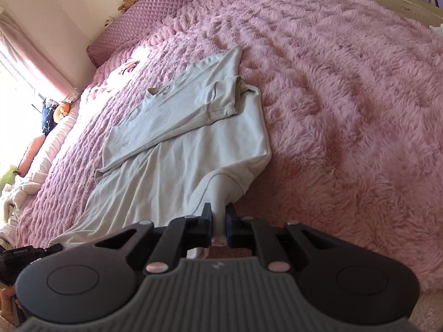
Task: Fold small clothes
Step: 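Grasp the hem with both grippers and lift it toward the collar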
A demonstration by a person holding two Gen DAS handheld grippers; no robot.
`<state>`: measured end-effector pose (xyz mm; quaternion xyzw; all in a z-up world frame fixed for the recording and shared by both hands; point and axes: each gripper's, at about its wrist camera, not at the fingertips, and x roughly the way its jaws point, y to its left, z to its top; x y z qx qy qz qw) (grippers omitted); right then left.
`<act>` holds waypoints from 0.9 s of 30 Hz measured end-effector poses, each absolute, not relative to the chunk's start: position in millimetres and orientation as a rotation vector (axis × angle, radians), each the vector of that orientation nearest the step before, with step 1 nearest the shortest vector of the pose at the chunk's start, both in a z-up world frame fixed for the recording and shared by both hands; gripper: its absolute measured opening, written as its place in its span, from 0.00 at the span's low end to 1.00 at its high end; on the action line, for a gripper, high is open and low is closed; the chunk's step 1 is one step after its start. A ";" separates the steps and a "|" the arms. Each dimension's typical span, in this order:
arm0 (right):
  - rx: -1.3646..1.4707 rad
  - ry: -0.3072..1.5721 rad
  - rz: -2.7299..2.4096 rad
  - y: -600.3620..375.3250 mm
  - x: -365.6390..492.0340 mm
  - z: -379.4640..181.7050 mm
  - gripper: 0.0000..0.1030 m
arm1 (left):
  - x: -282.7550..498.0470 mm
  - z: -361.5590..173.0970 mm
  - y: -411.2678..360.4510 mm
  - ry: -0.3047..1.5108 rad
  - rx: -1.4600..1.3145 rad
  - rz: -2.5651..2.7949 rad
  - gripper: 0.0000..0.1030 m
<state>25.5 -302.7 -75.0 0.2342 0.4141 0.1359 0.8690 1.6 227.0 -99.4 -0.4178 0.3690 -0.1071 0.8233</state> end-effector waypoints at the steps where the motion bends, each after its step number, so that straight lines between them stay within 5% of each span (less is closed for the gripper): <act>1: 0.495 0.845 0.284 -303.2 32.4 -68.1 0.03 | 9.2 -89.9 228.3 0.746 -0.875 -0.250 0.04; 16: 0.426 0.547 0.219 -276.8 208.6 0.1 0.02 | 181.3 -50.3 253.5 0.591 -0.790 -0.302 0.04; 27: 0.390 0.624 0.128 -233.3 391.3 -44.5 0.02 | 335.4 -97.3 280.6 0.666 -0.802 -0.237 0.04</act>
